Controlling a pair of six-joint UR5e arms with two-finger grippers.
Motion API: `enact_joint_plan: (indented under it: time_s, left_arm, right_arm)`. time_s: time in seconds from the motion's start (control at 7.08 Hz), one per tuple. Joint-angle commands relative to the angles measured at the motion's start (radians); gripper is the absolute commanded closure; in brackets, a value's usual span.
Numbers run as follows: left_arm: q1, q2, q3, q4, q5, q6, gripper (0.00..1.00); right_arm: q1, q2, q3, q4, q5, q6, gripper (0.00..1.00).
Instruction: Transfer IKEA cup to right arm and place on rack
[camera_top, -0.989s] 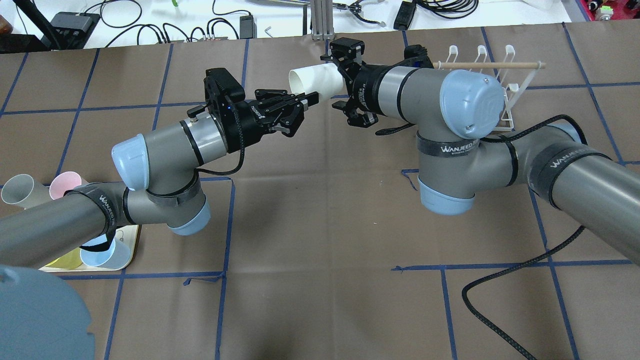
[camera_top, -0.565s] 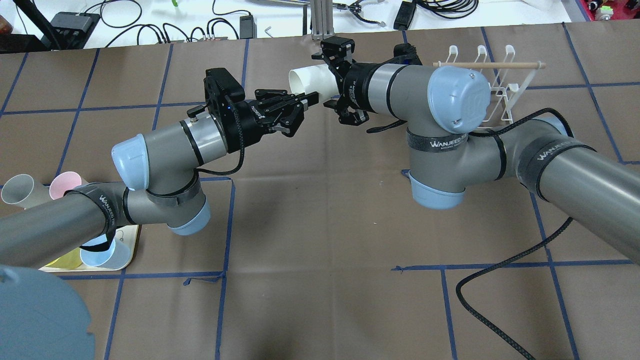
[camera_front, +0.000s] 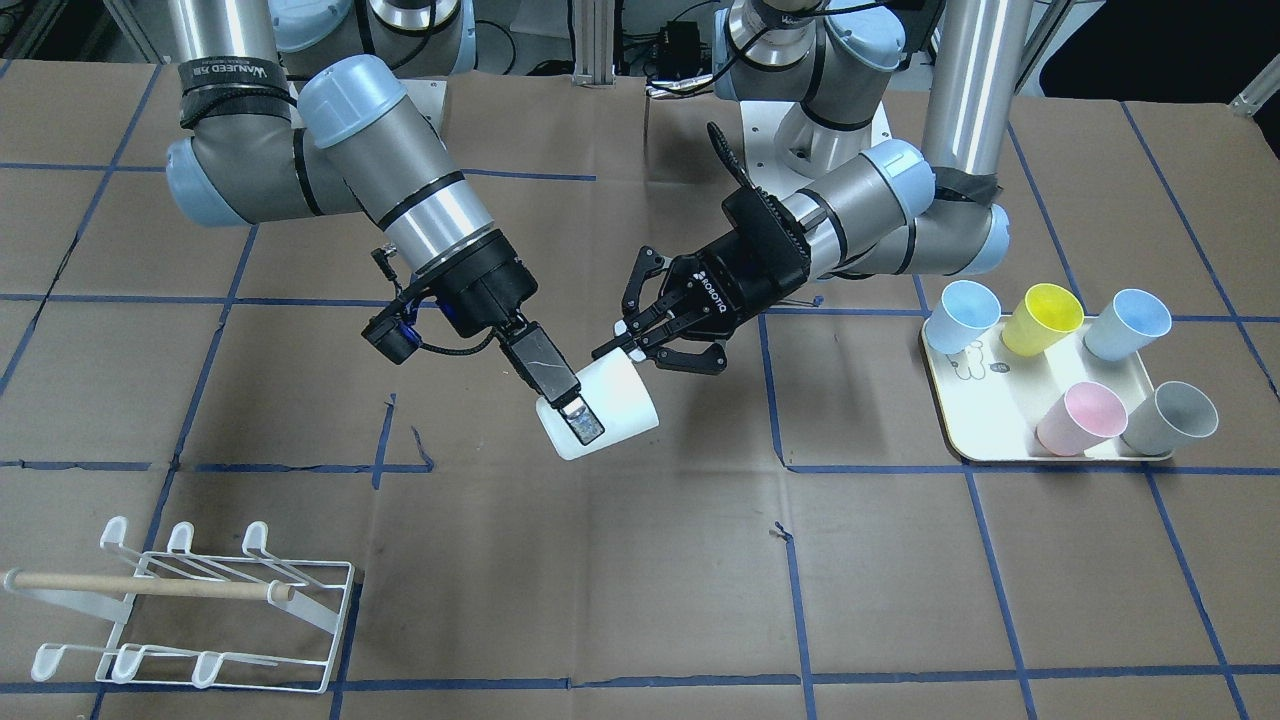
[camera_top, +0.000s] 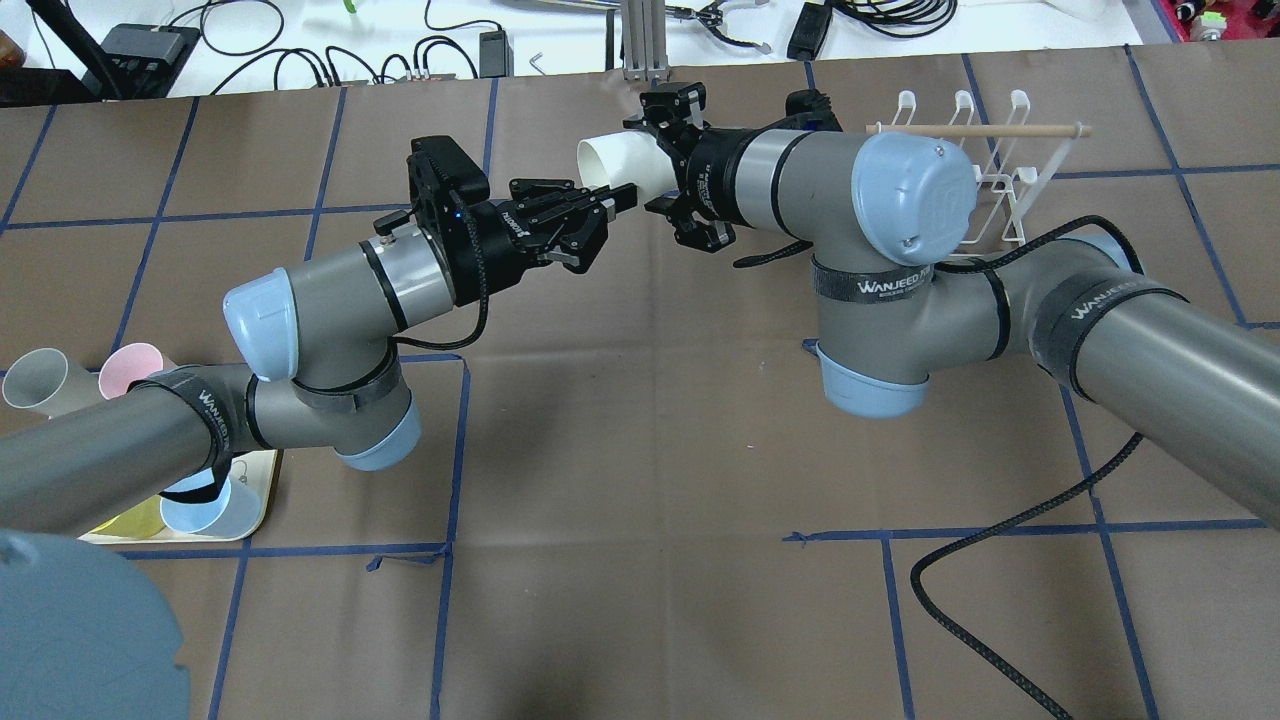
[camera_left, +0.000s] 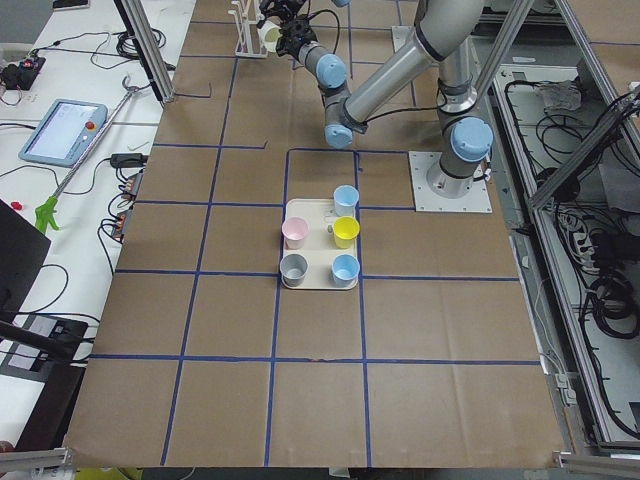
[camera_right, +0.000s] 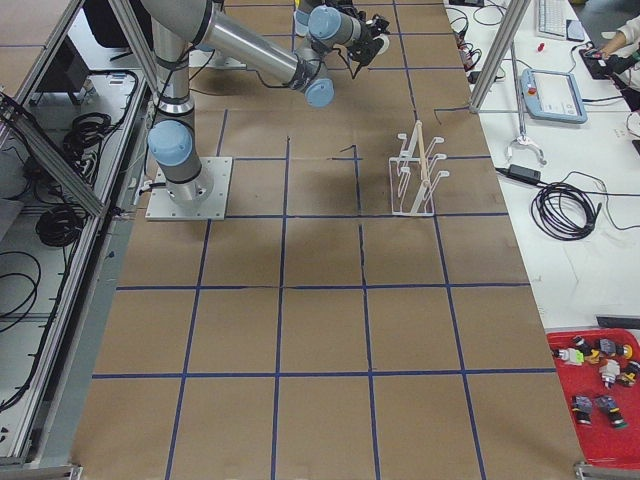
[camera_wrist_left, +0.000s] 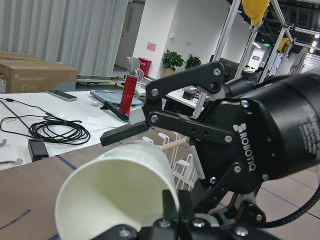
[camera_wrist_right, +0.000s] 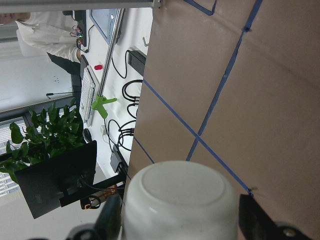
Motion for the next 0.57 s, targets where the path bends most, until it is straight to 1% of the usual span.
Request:
enact_joint_plan:
  time_s: [0.0, 0.14, 0.28, 0.42]
  left_arm:
    - [0.001, 0.003, 0.003, 0.0, 0.003, -0.009, 0.85]
    - [-0.004, 0.003, 0.004, 0.002, 0.046, -0.011, 0.72]
    - [-0.004, 0.002, 0.006, 0.002, 0.055, -0.012, 0.53]
    - [-0.004, -0.001, 0.006, 0.002, 0.057, -0.02, 0.41]
  right_arm:
    - [0.0, -0.002, 0.0, 0.002, 0.002, -0.001, 0.45]
    - [0.0, 0.0, 0.0, 0.002, 0.006, -0.001, 0.5]
    - [0.0, 0.0, 0.0, 0.002, 0.006, -0.001, 0.5]
    - [0.0, 0.0, 0.0, 0.002, 0.006, -0.001, 0.51]
